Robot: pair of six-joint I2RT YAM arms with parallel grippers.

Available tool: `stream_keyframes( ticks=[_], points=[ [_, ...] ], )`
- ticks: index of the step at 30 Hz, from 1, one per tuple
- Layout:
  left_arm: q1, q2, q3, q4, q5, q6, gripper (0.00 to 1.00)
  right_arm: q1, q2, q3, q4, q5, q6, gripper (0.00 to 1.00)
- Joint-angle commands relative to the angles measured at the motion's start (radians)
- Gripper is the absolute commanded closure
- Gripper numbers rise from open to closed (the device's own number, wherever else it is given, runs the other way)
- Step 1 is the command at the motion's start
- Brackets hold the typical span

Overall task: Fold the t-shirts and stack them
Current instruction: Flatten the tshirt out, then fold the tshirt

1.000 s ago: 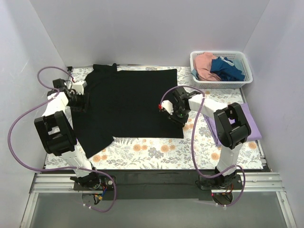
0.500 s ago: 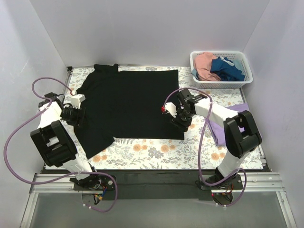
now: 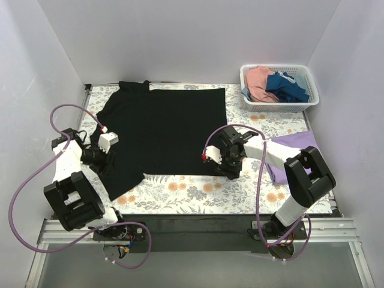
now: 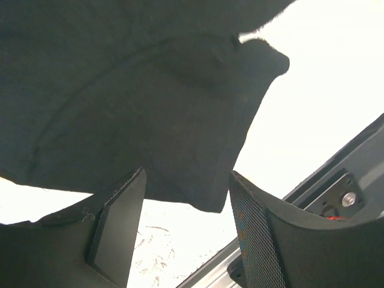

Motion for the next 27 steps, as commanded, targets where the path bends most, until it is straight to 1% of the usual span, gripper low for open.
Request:
stream_keyframes(
  ticks=[1,5,7,8,10,11,12,13,15,16,17,18,20,22,27],
  points=[
    [-0.006,-0.079,-0.048,0.02,-0.035,0.075,0.43,0.011,0.016,-0.027,0.068,0.028,-0.028,0.47],
    [-0.011,-0.11,-0.105,0.033,-0.076,0.113,0.43,0.026,0.03,-0.06,0.117,0.058,-0.028,0.47],
    [-0.013,-0.133,-0.14,0.047,-0.098,0.136,0.43,0.03,0.042,-0.073,0.13,0.069,-0.028,0.5],
    [-0.014,-0.144,-0.151,0.05,-0.102,0.146,0.43,0.033,0.046,-0.08,0.142,0.078,-0.028,0.58],
    [-0.019,-0.168,-0.18,0.056,-0.115,0.184,0.43,0.036,0.05,-0.103,0.154,0.093,-0.027,0.7],
    [-0.022,-0.179,-0.191,0.058,-0.119,0.199,0.43,0.036,0.049,-0.111,0.164,0.104,-0.022,0.85],
    [-0.029,-0.19,-0.203,0.061,-0.127,0.219,0.43,0.037,0.049,-0.117,0.165,0.107,-0.019,0.96],
    [-0.034,-0.204,-0.237,0.066,-0.147,0.239,0.44,0.036,0.049,-0.122,0.165,0.109,-0.015,0.99],
    [-0.052,-0.25,-0.286,0.096,-0.181,0.313,0.44,0.036,0.044,-0.123,0.165,0.109,-0.002,0.99],
    [-0.059,-0.266,-0.313,0.112,-0.22,0.337,0.44,0.036,0.038,-0.123,0.164,0.107,0.001,0.99],
    [-0.069,-0.3,-0.374,0.136,-0.245,0.374,0.44,0.036,0.035,-0.122,0.162,0.104,0.002,0.99],
    [-0.075,-0.317,-0.402,0.194,-0.262,0.391,0.43,0.036,0.032,-0.119,0.161,0.103,0.005,0.99],
    [-0.077,-0.345,-0.46,0.24,-0.29,0.422,0.42,0.036,0.024,-0.111,0.157,0.098,0.01,0.99],
    [-0.08,-0.357,-0.475,0.299,-0.293,0.434,0.39,0.037,0.021,-0.106,0.151,0.097,0.011,0.99],
    [-0.086,-0.308,-0.456,0.343,-0.28,0.416,0.37,0.036,0.026,-0.093,0.138,0.098,0.01,0.99]
  ],
)
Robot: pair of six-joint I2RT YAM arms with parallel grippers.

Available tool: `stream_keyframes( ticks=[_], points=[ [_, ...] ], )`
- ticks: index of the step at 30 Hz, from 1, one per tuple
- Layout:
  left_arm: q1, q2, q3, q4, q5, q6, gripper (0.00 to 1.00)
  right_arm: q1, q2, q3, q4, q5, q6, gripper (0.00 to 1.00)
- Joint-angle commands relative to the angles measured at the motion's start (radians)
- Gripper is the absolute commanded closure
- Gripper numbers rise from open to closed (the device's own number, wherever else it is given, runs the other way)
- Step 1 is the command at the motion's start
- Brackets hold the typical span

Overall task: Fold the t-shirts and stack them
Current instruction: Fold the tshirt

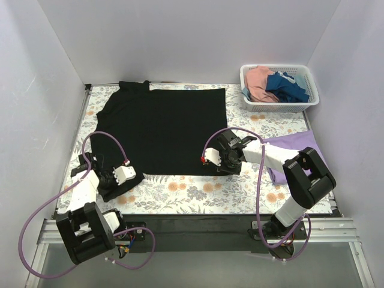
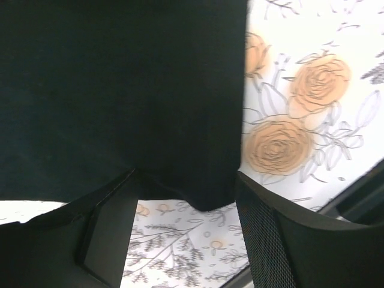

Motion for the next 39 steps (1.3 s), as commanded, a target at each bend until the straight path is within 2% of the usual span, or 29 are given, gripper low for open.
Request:
stream_keyframes(
  ticks=[1,5,8,9,11,12,14,16,20,26,29,33,37,39],
  points=[
    [-0.014,0.034,0.018,0.092,-0.013,0.037,0.37,0.006,0.026,-0.018,0.005,-0.009,0.003,0.99],
    [-0.032,0.058,-0.014,0.127,-0.013,0.036,0.4,0.004,0.034,-0.011,-0.004,-0.015,0.003,0.99],
    [-0.06,0.062,-0.061,0.152,-0.031,0.036,0.54,0.004,0.043,0.001,-0.018,-0.029,0.008,0.99],
    [-0.063,0.054,-0.071,0.152,-0.039,0.034,0.67,0.006,0.043,0.007,-0.033,-0.032,0.01,0.99],
    [-0.061,0.023,-0.08,0.138,-0.039,0.031,0.78,0.004,0.039,0.018,-0.042,-0.034,0.011,0.99],
    [-0.063,0.013,-0.077,0.126,-0.038,0.027,0.9,0.004,0.036,0.022,-0.05,-0.037,0.013,0.99],
    [-0.061,-0.003,-0.048,0.072,-0.022,-0.004,1.0,0.004,0.039,0.039,-0.071,-0.05,0.017,0.99],
    [-0.06,0.0,0.025,0.029,-0.001,-0.042,1.0,0.004,0.028,0.045,-0.101,-0.06,0.025,0.99],
    [-0.017,0.014,0.202,-0.182,0.065,-0.069,1.0,0.004,-0.027,0.027,-0.125,-0.035,0.014,0.99],
    [0.009,-0.081,0.305,-0.336,0.061,-0.021,1.0,0.006,-0.121,-0.001,-0.196,-0.058,0.003,0.99],
    [0.012,-0.095,0.35,-0.374,0.058,-0.039,1.0,0.004,-0.174,-0.019,-0.225,-0.063,-0.003,0.99],
    [0.017,-0.051,0.455,-0.345,0.096,-0.085,1.0,0.003,-0.227,0.002,-0.249,-0.064,-0.015,0.99],
    [0.015,0.092,0.671,-0.319,0.148,-0.151,1.0,-0.022,-0.216,0.054,-0.268,-0.081,-0.026,0.99],
    [0.015,0.175,0.728,-0.298,0.159,-0.171,1.0,-0.045,-0.19,0.079,-0.28,-0.092,-0.033,0.99]
  ],
)
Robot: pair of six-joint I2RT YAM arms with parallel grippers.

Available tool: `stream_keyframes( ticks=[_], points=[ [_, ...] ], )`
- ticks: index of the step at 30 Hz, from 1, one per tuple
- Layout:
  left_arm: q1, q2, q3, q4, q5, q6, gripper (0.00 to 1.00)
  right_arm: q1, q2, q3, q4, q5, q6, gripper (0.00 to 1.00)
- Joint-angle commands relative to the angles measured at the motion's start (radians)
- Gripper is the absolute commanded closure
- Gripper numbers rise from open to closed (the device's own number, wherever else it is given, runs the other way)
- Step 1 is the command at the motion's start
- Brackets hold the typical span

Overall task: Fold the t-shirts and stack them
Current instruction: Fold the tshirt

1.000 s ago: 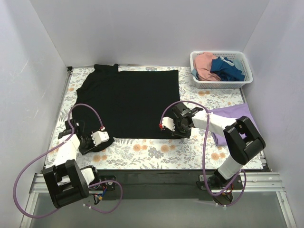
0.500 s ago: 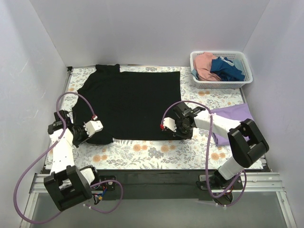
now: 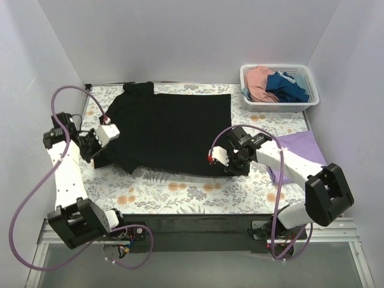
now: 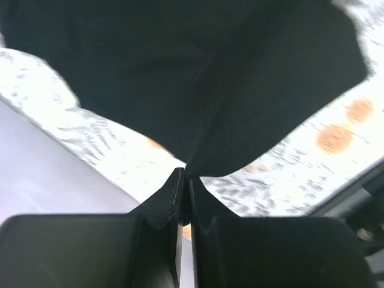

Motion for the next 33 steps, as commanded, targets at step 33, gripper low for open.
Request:
stream_keyframes(
  ticks=[33],
  points=[
    [-0.267,0.654,0.43,0.308,-0.095,-0.022,1.0,-0.245,0.508,0.567,-0.155,-0.052,-0.239,0.99]
  ],
)
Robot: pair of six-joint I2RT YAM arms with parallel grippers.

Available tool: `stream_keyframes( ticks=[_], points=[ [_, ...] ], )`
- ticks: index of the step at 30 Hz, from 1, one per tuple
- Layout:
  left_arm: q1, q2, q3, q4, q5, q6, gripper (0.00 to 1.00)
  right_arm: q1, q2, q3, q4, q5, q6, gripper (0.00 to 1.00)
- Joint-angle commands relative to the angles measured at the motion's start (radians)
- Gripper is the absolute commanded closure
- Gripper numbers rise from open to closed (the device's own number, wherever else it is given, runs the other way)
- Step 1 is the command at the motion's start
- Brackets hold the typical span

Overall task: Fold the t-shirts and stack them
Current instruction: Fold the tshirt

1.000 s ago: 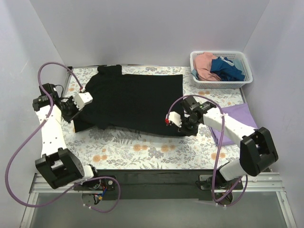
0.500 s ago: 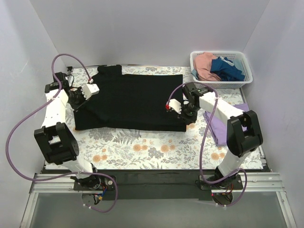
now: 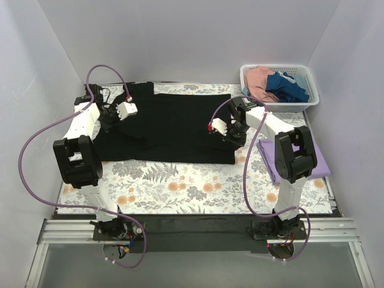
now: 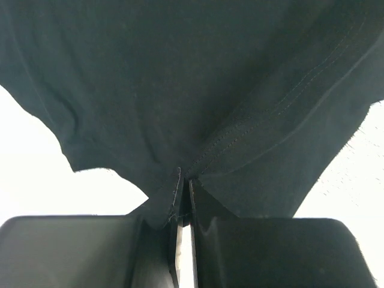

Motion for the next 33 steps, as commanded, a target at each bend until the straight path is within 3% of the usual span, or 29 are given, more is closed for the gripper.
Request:
stream_keyframes(
  ticks=[1,28,32,33],
  points=[
    [-0.019,0.016,0.054,0.035,-0.015,0.032,1.0,-0.011,0.015,0.051,-0.043,0.006,-0.058,0.99],
    [-0.064,0.126,0.039,0.216,-0.032,0.101,1.0,-0.022,0.095,0.112,-0.046,0.011,-0.061,0.99],
    [-0.061,0.121,0.042,0.264,-0.021,-0.017,0.86,-0.022,0.107,0.127,-0.046,0.018,-0.056,0.99],
    [-0.038,0.129,0.101,0.231,0.015,-0.047,0.78,-0.022,0.11,0.142,-0.048,0.017,-0.046,0.99]
  ],
)
